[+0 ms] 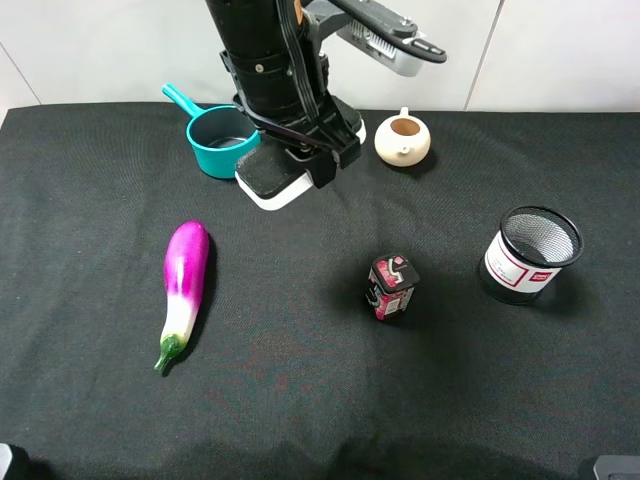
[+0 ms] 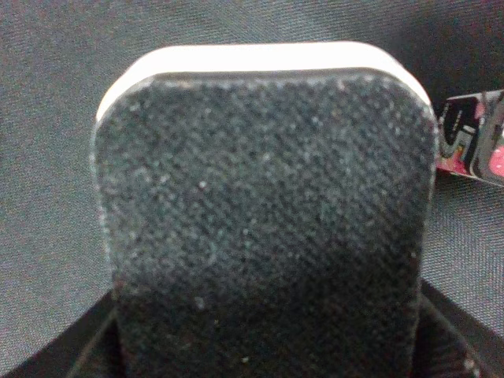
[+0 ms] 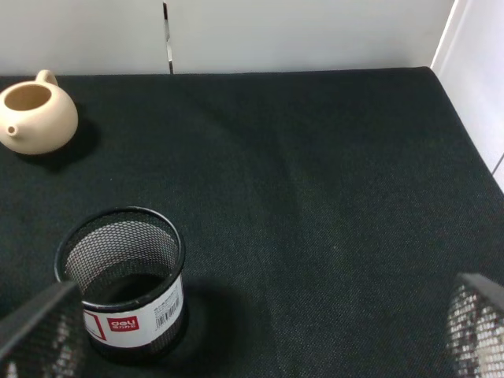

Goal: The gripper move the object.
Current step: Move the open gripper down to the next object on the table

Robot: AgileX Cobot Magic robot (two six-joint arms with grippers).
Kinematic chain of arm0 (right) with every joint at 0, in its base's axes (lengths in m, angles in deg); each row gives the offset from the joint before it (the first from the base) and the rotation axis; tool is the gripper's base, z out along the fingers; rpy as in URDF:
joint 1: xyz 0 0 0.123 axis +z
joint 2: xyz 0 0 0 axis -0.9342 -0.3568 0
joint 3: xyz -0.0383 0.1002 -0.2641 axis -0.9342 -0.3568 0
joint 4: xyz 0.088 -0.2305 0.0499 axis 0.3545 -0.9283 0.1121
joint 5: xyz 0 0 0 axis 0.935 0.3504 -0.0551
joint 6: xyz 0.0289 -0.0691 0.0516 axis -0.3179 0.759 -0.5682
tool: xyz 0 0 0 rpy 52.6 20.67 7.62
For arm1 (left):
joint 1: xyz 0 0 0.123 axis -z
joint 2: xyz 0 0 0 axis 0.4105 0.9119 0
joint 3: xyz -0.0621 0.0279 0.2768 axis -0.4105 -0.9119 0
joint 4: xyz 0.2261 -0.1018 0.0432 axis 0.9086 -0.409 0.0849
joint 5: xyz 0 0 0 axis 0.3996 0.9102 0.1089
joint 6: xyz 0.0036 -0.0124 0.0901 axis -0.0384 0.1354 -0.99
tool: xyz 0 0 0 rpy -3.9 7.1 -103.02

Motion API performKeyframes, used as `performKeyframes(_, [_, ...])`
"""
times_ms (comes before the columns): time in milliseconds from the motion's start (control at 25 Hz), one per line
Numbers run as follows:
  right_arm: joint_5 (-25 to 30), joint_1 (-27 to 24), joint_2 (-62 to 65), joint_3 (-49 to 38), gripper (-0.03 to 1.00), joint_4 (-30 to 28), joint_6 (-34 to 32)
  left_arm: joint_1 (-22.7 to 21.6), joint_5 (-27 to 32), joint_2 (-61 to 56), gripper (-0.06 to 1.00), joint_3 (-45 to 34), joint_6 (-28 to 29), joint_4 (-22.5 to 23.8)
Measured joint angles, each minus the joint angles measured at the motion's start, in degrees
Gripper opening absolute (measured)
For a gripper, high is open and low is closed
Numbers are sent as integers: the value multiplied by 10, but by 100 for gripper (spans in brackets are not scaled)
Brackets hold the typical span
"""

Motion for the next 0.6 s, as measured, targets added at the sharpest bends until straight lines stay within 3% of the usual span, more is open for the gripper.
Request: performKeyframes(600, [0,0,0,0,69,0,0,42,-30,38,68,6,5,5])
